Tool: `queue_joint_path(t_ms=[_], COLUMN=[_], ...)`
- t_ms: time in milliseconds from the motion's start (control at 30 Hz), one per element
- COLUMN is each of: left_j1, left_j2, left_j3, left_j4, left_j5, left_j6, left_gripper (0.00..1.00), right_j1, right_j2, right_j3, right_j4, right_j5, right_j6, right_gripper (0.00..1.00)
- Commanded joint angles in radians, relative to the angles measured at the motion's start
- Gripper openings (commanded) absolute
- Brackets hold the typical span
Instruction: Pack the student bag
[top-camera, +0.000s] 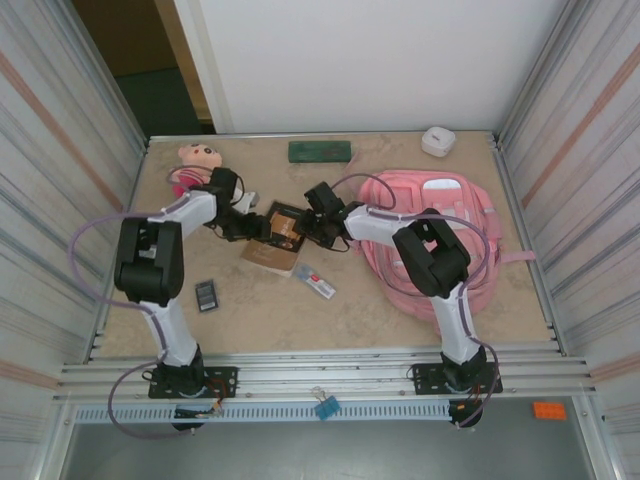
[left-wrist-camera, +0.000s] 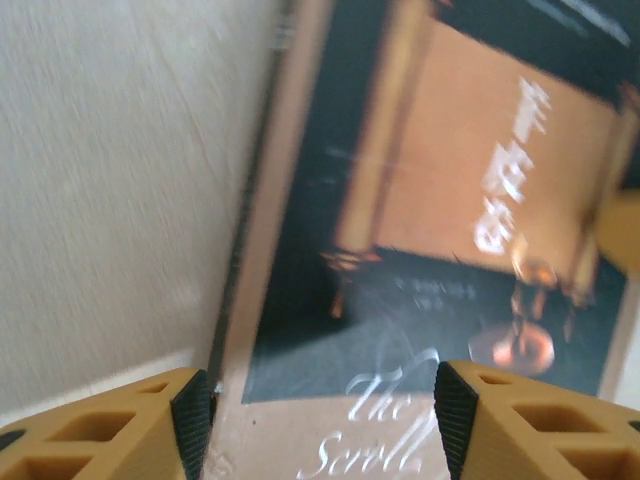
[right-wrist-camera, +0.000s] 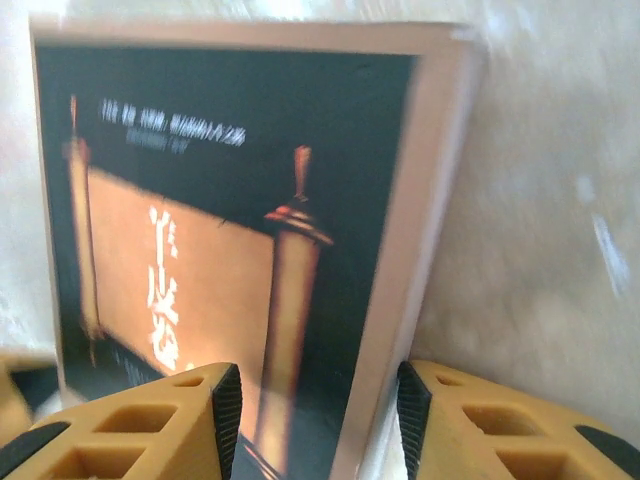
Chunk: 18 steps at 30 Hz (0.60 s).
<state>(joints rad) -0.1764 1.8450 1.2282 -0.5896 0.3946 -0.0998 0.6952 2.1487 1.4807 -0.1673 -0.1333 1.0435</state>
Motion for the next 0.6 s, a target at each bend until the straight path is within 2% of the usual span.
queue_joint_path(t_ms=[0, 100, 200, 300, 400, 433, 567], left_j1=[-0.017, 0.008, 0.043, 0.076, 0.114, 0.118, 0.118], left_j2=[-0.133, -0.234, -0.269, -0.246, -0.19, -0.179, -0.171], left_j3=[-0.101, -0.198, -0.246, -0.257, -0.226, -0.222, -0.245], left_j4=[0.077, 0.153, 0.172, 0.168, 0.115, 0.117, 0.161], left_j5=[0.065, 0.025, 0.015, 0.027, 0.061, 0.069, 0.086], left_j6=[-0.08, -0.158, -0.185, -0.218, -0.283, -0.285, -0.29], left_gripper=[0.62, 0.62, 0.6, 0.59, 0.57, 0.53, 0.52], right_j1=[-0.034, -0.067, -0.062, -0.029, 0.038, 0.052, 0.075], right_j2=[0.052, -0.015, -0.121, -0.187, -0.179, -0.164, -0.109], right_j3=[0.087, 0.052, -0.017, -0.115, -0.123, -0.11, -0.089], right_j4=[-0.033, -0.058, -0.128, -0.104, -0.168, -0.196, -0.159], right_j5=[-0.048, -0.027, 0.003, -0.078, -0.075, -0.066, -0.106], right_j6=[-0.113, -0.154, -0.194, -0.195, -0.21, -0.212, -0.175], right_gripper=[0.47, 0.54, 0.57, 0.56, 0.56, 0.56, 0.54])
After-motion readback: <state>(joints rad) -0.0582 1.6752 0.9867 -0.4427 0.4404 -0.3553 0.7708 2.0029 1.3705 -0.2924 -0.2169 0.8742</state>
